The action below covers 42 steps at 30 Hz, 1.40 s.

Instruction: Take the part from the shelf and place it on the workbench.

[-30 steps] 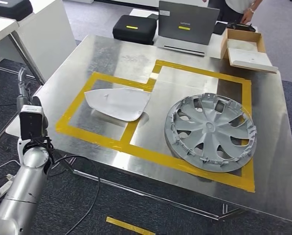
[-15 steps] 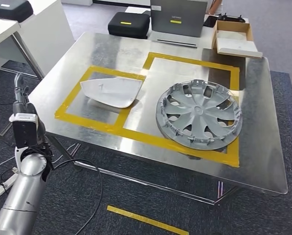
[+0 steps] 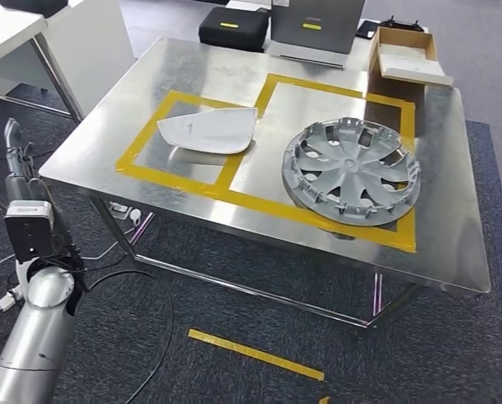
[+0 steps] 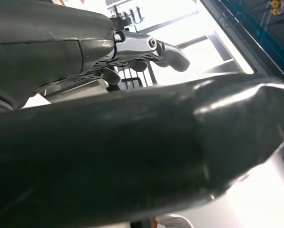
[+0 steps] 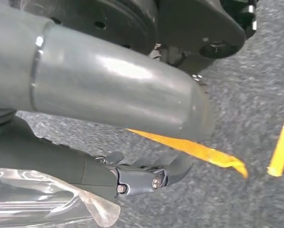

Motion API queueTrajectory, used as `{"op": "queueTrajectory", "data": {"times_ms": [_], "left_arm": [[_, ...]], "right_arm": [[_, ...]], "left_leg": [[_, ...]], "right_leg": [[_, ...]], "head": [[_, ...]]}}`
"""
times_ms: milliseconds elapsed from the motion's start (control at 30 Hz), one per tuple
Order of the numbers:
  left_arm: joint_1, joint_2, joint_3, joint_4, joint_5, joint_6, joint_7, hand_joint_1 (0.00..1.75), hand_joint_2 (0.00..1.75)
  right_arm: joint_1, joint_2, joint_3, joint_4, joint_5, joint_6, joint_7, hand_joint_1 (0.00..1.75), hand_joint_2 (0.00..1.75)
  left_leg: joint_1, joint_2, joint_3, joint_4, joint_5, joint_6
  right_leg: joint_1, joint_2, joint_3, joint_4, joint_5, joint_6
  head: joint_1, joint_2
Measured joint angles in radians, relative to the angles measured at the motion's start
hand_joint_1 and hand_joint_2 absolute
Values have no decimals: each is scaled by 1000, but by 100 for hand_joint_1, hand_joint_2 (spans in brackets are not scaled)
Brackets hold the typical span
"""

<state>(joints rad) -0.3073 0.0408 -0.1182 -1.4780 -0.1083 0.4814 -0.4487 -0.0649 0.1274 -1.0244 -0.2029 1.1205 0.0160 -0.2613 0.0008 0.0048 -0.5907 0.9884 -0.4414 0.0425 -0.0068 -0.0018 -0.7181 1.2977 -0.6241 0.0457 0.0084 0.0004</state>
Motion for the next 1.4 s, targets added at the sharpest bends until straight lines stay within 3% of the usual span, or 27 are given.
{"op": "queueTrajectory", "data": {"times_ms": [67, 133, 167, 233, 300, 333, 367, 433, 467, 500, 533, 567, 633, 700, 733, 800, 833, 900, 967, 1000, 1033, 1100, 1167, 1233, 1300, 1333, 1400], "left_arm": [[7, 0, -4, -7, -9, 5, -1, 0, 0], [12, 0, -8, -18, -15, 7, -1, 0, 0], [13, 1, -10, -26, -18, 8, -2, 0, 0], [14, 1, -15, -40, -23, 11, -2, 0, 0], [18, 1, -19, -46, -24, 12, -3, 0, 0], [21, 2, -21, -49, -24, 12, -3, 0, 0], [23, 3, -22, -51, -25, 12, -2, 0, 0], [27, 6, -24, -56, -27, 13, -2, 0, 0], [30, 7, -26, -58, -30, 14, 0, 0, 0], [34, 8, -27, -60, -32, 14, 1, 0, 0], [38, 9, -29, -62, -35, 15, 3, 0, 0], [41, 9, -31, -64, -36, 15, 4, 0, 0], [43, 10, -32, -71, -40, 15, 4, 0, 0], [42, 11, -34, -80, -45, 17, 4, 0, 0], [43, 13, -35, -83, -48, 18, 4, 0, 0], [49, 15, -37, -86, -55, 24, 4, 0, 0], [52, 16, -38, -88, -58, 26, 4, 0, 0], [57, 16, -39, -95, -62, 31, 5, 0, 0], [63, 17, -39, -102, -63, 34, 4, 0, 0], [67, 18, -39, -105, -63, 36, 5, 0, 0], [72, 18, -39, -106, -63, 37, 5, 0, 0], [82, 21, -39, -109, -63, 38, 6, 0, 0], [88, 25, -39, -113, -63, 37, 7, 0, 0], [92, 29, -37, -120, -61, 33, 12, 0, 87], [96, 33, -36, -123, -59, 31, 20, 0, 175], [99, 33, -35, -123, -59, 31, 23, 0, 175], [106, 35, -32, -124, -58, 31, 24, 0, 175]], "right_arm": [[0, 0, -2, 0, -1, -1, 0, 0, 0], [-2, 0, -4, 0, -1, -2, 0, 0, 0], [-4, 0, -6, 0, -1, -2, 0, 0, 0], [-6, 0, -7, 0, -1, -2, 0, 0, 0], [-4, 0, -9, 0, -1, -2, 0, 0, 0], [-2, 1, -11, 0, -1, -2, 0, 0, 0], [-2, 1, -12, 0, -1, -2, 0, 0, 0], [-3, 1, -14, 0, -1, -2, 0, 0, 0], [-3, 1, -14, 0, -1, -2, 0, 0, 0], [-2, 1, -14, 0, -1, -2, 1, 0, 0], [-2, 1, -15, 0, -1, -2, 2, 0, 0], [-2, 1, -15, 0, -1, -2, 2, 0, 0], [-2, 1, -15, 0, -1, -2, 3, 0, 0], [-3, 2, -15, 0, -1, -2, 3, 0, 0], [-3, 2, -15, 0, -1, -2, 3, 0, 0], [-1, 2, -15, 0, -1, -2, 3, 0, 0], [0, 2, -15, 0, -1, -2, 3, 0, 0], [2, 2, -15, 0, -1, -2, 4, 0, 0], [2, 2, -16, 0, -1, -2, 3, 0, 0], [1, 2, -16, 0, -2, -2, 2, 0, 0], [1, 3, -16, 0, -2, -2, 1, 0, 0], [1, 3, -16, 0, -4, -2, 0, 0, 0], [0, 3, -16, 0, -5, -2, -1, 0, 0], [-2, 3, -17, -1, -6, -2, -1, 0, 0], [-1, 3, -19, -1, -8, -2, 3, 0, 0], [1, 4, -21, 0, -9, -3, 5, 0, 0], [4, 4, -23, 0, -10, -4, 7, 0, 0]], "left_leg": [[-1, 0, -31, 2, 24, -3], [-2, 0, -56, 4, 47, -10], [-4, 0, -65, 6, 58, -14], [-5, 1, -75, 8, 80, -24], [-2, 0, -80, 7, 95, -35], [-1, -1, -85, 18, 78, -41], [1, -2, -94, 48, 41, -46], [4, -2, -121, 167, -70, -54], [5, -2, -132, 237, -111, -56], [5, -2, -134, 291, -126, -58], [5, -2, -123, 314, -119, -58], [5, -2, -97, 302, -97, -56], [4, -3, 3, 181, -62, -48], [0, -3, 93, 47, -76, -38], [-2, -3, 112, 13, -86, -33], [-4, -1, 104, -3, -78, -21], [-4, 0, 95, -5, -68, -14], [-1, 4, 68, -8, -43, -2], [-1, 4, 34, -7, -17, 3], [-2, 4, 16, -7, -5, 2], [-2, 4, -1, -6, 7, 1], [-2, 4, -31, -4, 28, -5], [-3, 3, -51, 0, 46, -13], [-5, 4, -59, 4, 63, -23], [-5, 5, -62, 3, 78, -34], [-3, 4, -65, 6, 74, -40], [-1, 2, -84, 61, 21, -50]], "right_leg": [[0, 0, 56, -22, 48, -3], [2, 1, 175, -160, 87, -9], [2, 1, 234, -241, 82, -12], [6, 3, 292, -337, 59, -16], [6, 0, 282, -349, 62, -27], [5, -2, 274, -348, 72, -37], [4, -5, 264, -349, 84, -47], [5, -7, 238, -347, 109, -59], [6, -8, 225, -345, 121, -60], [8, -9, 210, -342, 134, -60], [9, -9, 193, -338, 146, -60], [9, -9, 174, -332, 157, -58], [11, -9, 141, -318, 172, -53], [13, -8, 120, -304, 185, -44], [13, -8, 114, -301, 192, -39], [10, -7, 105, -300, 203, -26], [8, -6, 97, -293, 192, -20], [5, -2, 63, -228, 116, -11], [4, -1, 22, -98, 22, -5], [4, -1, 14, -40, 3, -4], [4, -1, 19, -9, 10, -3], [4, -1, 81, -52, 69, -5], [5, 0, 202, -204, 89, -12], [7, 0, 281, -326, 62, -21], [8, -1, 287, -352, 56, -33], [8, -3, 283, -353, 62, -41], [5, -7, 273, -354, 77, -56]], "head": [[0, 0], [0, 0], [0, 0], [-2, 0], [-1, 0], [-2, 0], [-3, 0], [-6, 0], [-6, 0], [-6, 0], [-6, 0], [-6, 0], [-7, 0], [-6, 0], [-6, 0], [-6, 0], [-6, 0], [-3, 0], [0, 0], [-1, 0], [0, 0], [0, 0], [0, 0], [0, 0], [0, 0], [0, 0], [-3, 0]]}}
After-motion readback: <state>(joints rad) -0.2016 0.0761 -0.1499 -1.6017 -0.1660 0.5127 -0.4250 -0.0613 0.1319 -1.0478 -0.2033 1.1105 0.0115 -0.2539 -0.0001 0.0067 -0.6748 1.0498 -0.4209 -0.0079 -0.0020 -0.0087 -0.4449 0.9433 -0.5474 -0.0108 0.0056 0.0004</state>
